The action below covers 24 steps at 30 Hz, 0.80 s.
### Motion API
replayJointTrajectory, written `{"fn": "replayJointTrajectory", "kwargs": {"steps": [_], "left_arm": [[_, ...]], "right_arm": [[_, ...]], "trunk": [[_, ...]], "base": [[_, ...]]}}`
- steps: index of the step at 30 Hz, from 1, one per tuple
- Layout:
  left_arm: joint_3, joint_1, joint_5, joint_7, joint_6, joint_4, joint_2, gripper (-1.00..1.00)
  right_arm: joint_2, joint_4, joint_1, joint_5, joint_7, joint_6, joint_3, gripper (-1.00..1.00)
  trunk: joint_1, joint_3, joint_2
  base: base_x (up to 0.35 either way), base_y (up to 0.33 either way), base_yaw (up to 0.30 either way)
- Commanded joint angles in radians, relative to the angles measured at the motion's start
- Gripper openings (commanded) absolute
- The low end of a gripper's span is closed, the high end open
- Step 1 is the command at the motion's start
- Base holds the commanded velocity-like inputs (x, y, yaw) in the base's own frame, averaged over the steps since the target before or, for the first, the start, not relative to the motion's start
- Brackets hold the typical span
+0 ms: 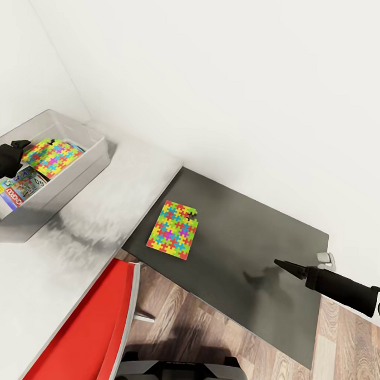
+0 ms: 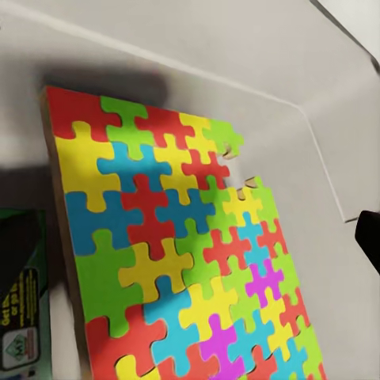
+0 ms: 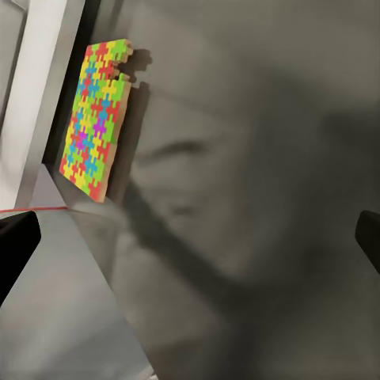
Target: Put all the toys in the child's room - the three board games (two on the bed and one on the table), the two jigsaw puzzles on the table, and the tennis ball on the table - inside the toy box on the table in the child's room.
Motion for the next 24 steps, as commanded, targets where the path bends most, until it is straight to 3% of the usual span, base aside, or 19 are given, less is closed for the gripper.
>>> {"fn": "replayJointTrajectory", "kwargs": {"steps": [1, 24], "left_arm": [[0.007, -0.001, 0.003, -0.002, 0.009, 0.0, 0.0, 1.0], [0.008, -0.003, 0.008, -0.021, 0.029, -0.014, 0.0, 1.0]], "right_arm": [[0.0, 0.0, -0.001, 0.0, 0.002, 0.006, -0.001, 1.0], [0.0, 0.0, -0.001, 0.0, 0.001, 0.006, -0.001, 1.0]], "trunk": [[0.0, -0.001, -0.001], [0.0, -0.001, -0.001]], "base": [[0.0, 0.0, 0.0], [0.0, 0.0, 0.0]]}}
